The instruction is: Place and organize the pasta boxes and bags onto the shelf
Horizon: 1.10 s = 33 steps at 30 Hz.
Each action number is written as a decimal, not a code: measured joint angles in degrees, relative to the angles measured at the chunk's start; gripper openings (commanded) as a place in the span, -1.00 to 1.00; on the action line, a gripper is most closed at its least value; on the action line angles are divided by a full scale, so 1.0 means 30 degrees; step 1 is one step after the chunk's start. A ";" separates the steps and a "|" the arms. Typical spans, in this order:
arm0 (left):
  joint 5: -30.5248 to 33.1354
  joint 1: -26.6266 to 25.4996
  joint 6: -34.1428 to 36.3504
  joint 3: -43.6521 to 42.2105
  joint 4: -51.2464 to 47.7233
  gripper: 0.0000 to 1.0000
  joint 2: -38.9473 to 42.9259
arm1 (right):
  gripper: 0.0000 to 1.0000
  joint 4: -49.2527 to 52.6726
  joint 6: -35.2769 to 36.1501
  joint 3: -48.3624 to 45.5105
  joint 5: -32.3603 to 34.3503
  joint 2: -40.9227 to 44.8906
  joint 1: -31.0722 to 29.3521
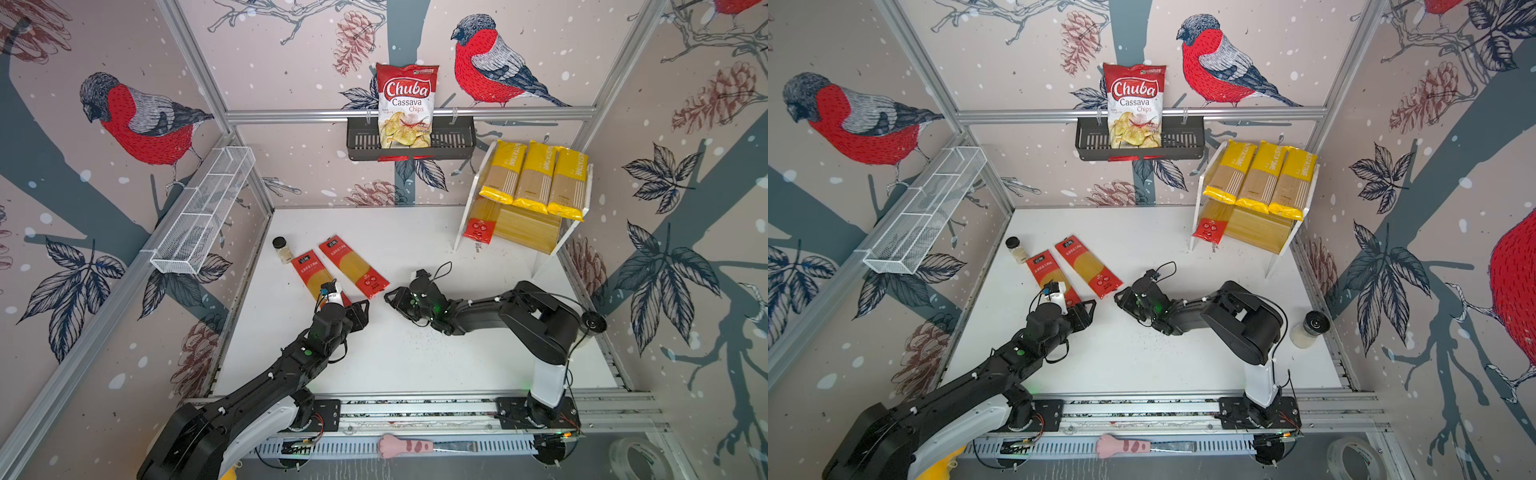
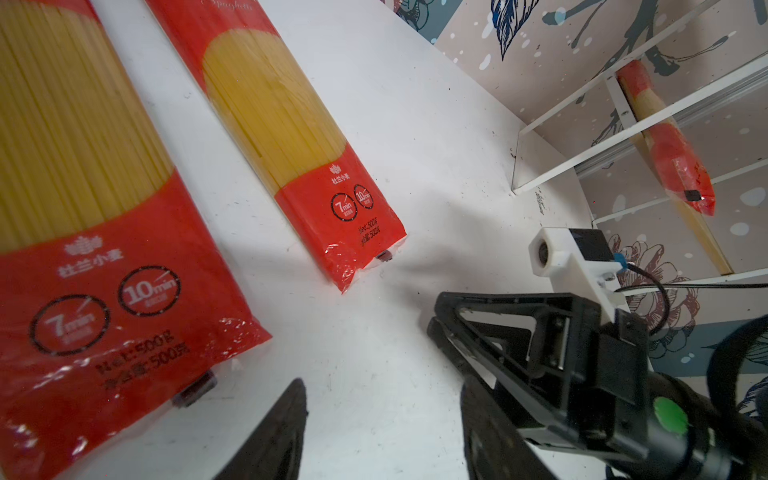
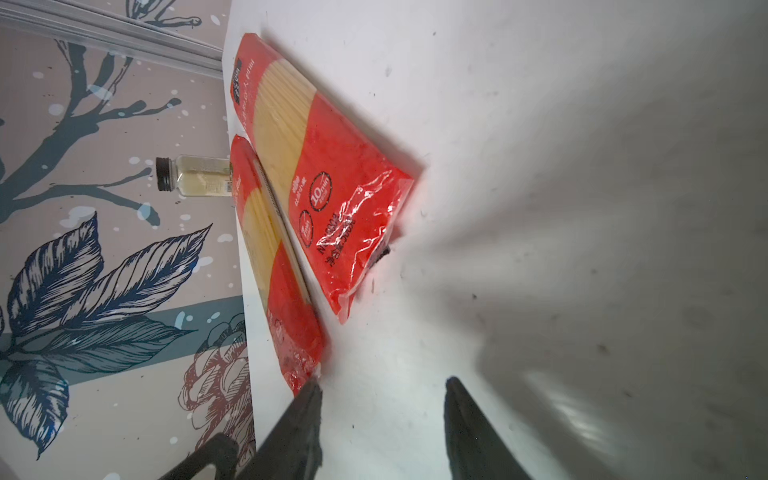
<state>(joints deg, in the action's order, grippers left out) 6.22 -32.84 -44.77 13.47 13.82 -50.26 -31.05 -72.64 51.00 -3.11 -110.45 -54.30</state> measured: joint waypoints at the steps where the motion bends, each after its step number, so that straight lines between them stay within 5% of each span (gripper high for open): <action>1: 0.0007 0.0000 -0.0007 0.0000 -0.0044 0.17 0.0029 | -0.04 0.0102 -0.0364 0.0262 0.0066 -0.0306 -0.0066; 17: 0.0058 0.0029 -0.0073 -0.0124 -0.0277 0.17 0.0430 | -0.08 0.0284 -0.2907 0.4262 0.1348 -0.3621 0.0379; 33: 0.0087 0.0051 -0.0080 -0.0423 -0.0321 0.17 0.0780 | -0.80 -0.0109 -0.3395 0.4860 0.1253 -0.4685 0.0772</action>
<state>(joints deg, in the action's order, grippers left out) 6.48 -32.69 -45.01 12.21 12.86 -47.92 -31.38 -82.83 65.58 0.64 -124.51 -51.99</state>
